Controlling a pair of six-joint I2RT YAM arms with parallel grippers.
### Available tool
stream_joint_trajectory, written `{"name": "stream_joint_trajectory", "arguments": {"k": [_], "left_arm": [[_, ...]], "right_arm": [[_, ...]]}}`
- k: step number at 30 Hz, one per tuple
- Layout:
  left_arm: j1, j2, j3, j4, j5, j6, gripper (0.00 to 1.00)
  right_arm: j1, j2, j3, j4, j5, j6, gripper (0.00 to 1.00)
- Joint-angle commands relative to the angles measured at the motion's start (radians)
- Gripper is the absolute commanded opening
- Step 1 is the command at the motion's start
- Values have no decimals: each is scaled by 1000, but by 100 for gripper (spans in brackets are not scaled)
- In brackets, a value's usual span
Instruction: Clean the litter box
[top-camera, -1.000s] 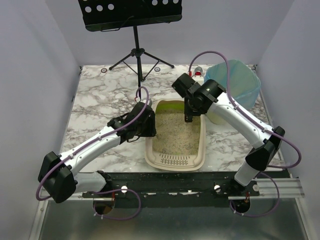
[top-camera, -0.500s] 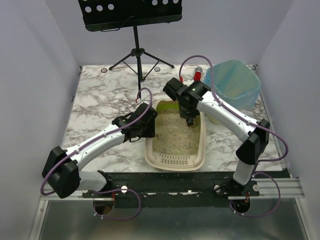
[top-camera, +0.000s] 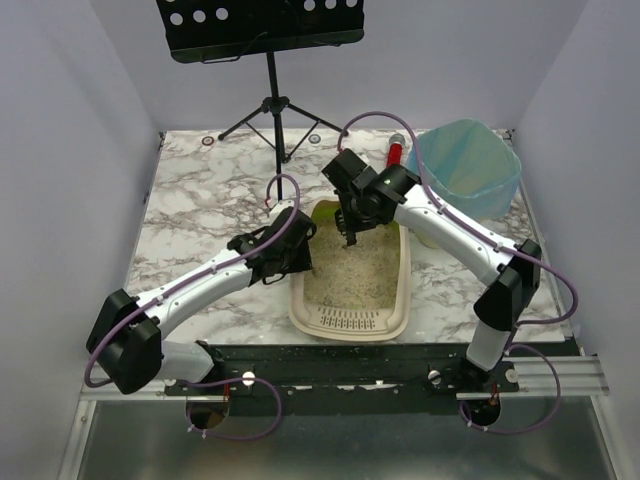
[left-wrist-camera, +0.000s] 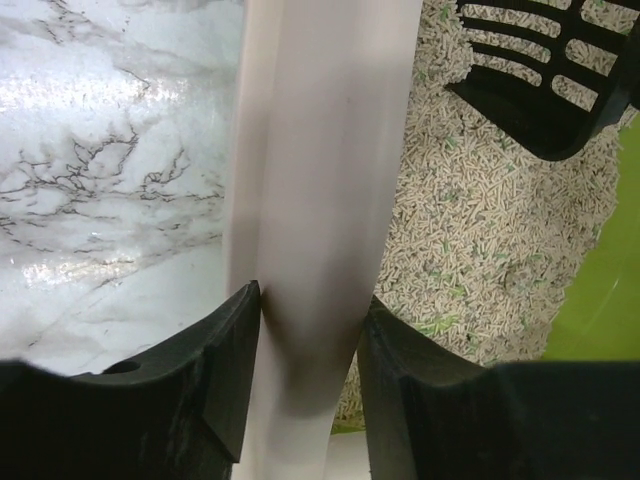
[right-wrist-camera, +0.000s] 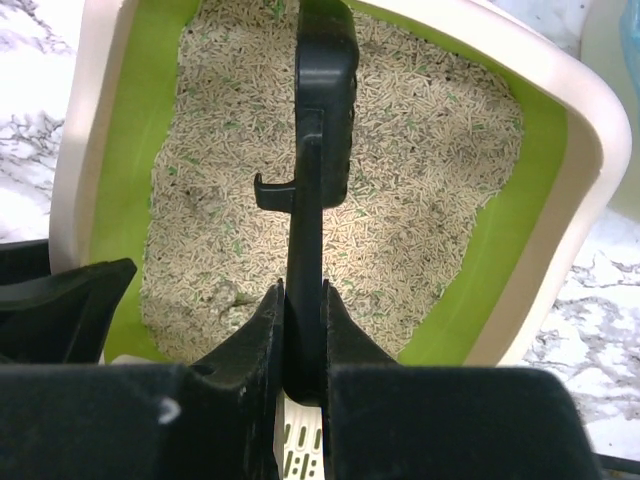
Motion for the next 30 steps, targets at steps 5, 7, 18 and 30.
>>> {"name": "stream_joint_trajectory", "arguments": {"k": [5, 7, 18, 30], "left_arm": [[4, 48, -6, 26, -88, 40, 35], [4, 71, 31, 7, -104, 96, 31], [4, 287, 232, 19, -173, 511, 24], [5, 344, 299, 99, 132, 1022, 19]], "right_arm": [[15, -222, -139, 78, 136, -69, 1], [15, -321, -208, 93, 187, -101, 1], [17, -599, -482, 241, 72, -213, 1], [12, -609, -495, 256, -57, -204, 1]]}}
